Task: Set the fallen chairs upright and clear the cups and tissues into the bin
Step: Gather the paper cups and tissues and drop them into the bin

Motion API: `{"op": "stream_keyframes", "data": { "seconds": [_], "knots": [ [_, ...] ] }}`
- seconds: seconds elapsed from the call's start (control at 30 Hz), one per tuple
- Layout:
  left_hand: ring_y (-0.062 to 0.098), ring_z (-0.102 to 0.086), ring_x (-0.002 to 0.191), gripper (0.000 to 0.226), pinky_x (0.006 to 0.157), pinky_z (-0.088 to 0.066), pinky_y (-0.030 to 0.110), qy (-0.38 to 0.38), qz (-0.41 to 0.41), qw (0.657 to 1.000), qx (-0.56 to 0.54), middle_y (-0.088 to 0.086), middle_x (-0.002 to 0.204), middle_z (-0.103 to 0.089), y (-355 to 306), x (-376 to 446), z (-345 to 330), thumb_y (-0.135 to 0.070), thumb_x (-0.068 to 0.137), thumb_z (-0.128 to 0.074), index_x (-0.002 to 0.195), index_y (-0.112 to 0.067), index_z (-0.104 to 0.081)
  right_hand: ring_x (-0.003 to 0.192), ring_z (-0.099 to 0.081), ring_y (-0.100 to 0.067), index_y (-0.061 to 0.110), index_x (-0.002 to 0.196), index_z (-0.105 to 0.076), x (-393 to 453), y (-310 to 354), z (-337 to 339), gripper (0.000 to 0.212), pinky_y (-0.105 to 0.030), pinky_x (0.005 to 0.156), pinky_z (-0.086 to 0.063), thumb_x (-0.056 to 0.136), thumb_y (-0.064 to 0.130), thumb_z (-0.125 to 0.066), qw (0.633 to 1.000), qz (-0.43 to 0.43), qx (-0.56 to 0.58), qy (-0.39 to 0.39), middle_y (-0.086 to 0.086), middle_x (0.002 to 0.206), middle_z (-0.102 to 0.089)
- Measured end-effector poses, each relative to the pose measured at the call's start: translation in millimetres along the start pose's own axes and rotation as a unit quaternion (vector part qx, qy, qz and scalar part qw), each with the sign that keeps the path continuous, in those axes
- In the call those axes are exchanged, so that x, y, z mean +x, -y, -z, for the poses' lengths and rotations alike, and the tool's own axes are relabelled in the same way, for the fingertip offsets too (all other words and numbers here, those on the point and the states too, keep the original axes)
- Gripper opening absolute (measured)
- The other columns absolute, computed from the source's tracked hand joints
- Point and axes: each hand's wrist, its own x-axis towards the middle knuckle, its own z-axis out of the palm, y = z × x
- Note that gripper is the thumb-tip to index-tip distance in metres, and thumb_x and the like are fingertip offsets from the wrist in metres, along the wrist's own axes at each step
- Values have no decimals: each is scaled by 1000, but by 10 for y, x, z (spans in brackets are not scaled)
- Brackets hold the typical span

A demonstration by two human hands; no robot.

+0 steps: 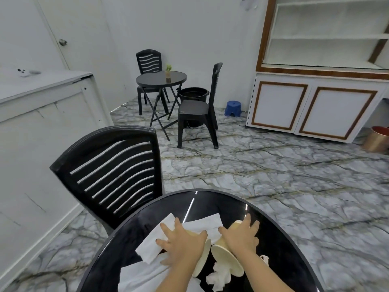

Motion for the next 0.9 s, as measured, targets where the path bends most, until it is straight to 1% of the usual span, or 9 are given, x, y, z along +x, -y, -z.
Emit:
{"op": "stream_keyframes", "data": {
  "seconds": [0.1, 0.17, 0.23, 0.33, 0.43, 0.5, 0.63, 0.77, 0.9],
  "knots": [
    [38, 2, 137, 88, 101, -30, 62, -1, 5, 1000, 0, -3, 154, 11, 60, -20, -1, -57, 67, -61, 141, -38, -17, 138, -20, -43, 16, 148, -8, 5, -38, -35, 92, -46, 107, -31, 79, 36, -66, 1000, 12, -7, 9, -12, 157, 3],
    [36, -5, 135, 86, 100, -34, 57, -3, -5, 1000, -12, -3, 153, 3, 91, -27, 0, -53, 66, -61, 139, -35, -22, 136, -21, -43, 15, 147, -12, -6, -58, -37, 87, -47, 104, -34, 79, 33, -65, 1000, 24, -6, 11, -10, 157, -1],
    [35, -10, 132, 84, 101, -34, 50, 2, -36, 999, -40, -1, 151, -4, 115, -38, -8, -48, 66, -63, 139, -30, -27, 136, -23, -42, 14, 146, -16, -23, -84, -31, 86, -47, 103, -34, 77, 31, -64, 999, 34, 2, 14, -10, 157, -4],
    [33, -14, 130, 77, 104, -29, 41, 20, -89, 993, -72, 1, 147, -11, 151, -66, -10, -42, 68, -66, 135, -27, -32, 137, -25, -37, 14, 145, -21, -67, -120, -13, 84, -45, 105, -33, 75, 28, -65, 997, 66, 16, 28, -8, 157, -8],
    [31, -15, 129, 79, 106, -25, 39, 30, -136, 986, -90, 2, 143, -14, 210, -107, 27, -43, 62, -65, 133, -28, -33, 139, -24, -30, 16, 143, -26, -135, -168, 43, 81, -41, 107, -31, 74, 24, -67, 991, 126, 27, 44, -5, 156, -11],
    [29, -13, 130, 83, 107, -23, 38, 30, -179, 980, -85, 1, 142, -14, 243, -148, 64, -45, 57, -61, 133, -30, -32, 139, -23, -24, 18, 141, -29, -188, -203, 103, 78, -35, 106, -29, 75, 23, -69, 982, 177, 17, 58, -3, 156, -11],
    [24, -11, 130, 80, 105, -25, 35, 24, -261, 962, -80, -4, 141, -13, 248, -260, 179, -44, 58, -60, 132, -33, -33, 141, -20, -15, 22, 139, -31, -294, -198, 243, 75, -25, 102, -25, 75, 20, -70, 967, 244, 16, 71, 0, 156, -12],
    [17, -4, 133, 80, 106, -25, 35, 3, -321, 945, -69, -9, 144, -6, 232, -357, 367, -44, 58, -59, 133, -33, -32, 141, -20, -14, 22, 140, -31, -447, -76, 327, 75, -24, 102, -25, 75, 20, -68, 955, 288, 11, 74, 5, 156, -11],
    [15, -2, 132, 79, 110, -24, 36, -46, -328, 940, -83, -10, 145, -2, 344, -446, 647, -43, 58, -61, 132, -34, -33, 140, -21, -14, 24, 140, -31, -666, 151, 302, 75, -27, 106, -26, 75, 21, -68, 937, 338, 5, 89, 3, 156, -12]
  ]
}}
